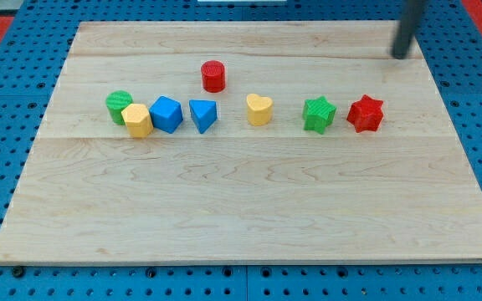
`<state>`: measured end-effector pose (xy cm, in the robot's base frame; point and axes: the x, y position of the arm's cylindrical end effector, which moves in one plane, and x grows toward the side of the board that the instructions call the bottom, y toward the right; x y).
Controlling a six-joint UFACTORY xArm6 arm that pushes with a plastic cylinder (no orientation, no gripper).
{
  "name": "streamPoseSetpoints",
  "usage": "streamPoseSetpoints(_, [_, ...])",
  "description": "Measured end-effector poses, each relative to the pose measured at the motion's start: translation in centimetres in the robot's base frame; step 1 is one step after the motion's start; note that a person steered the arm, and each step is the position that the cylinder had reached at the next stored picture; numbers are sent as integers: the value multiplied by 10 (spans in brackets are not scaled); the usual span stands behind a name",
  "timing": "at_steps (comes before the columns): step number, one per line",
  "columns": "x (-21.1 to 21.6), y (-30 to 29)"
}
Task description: Place the red star diagonally top left to the green star
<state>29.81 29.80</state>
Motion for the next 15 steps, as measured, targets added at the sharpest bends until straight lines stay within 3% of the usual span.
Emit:
streamPoseSetpoints(1, [93, 2])
streamPoseSetpoints(4, [146, -14])
streamPoseSetpoints(5, [151, -85])
streamPoseSetpoints(6, [71, -120])
streamPoseSetpoints(7, [20, -184])
streamPoseSetpoints(9, [28, -79])
streamPoseSetpoints(12, [92, -170])
streamPoseSetpoints(13, [54, -231])
streamPoseSetpoints(14, [43, -232])
streamPoseSetpoints(15, [39, -172])
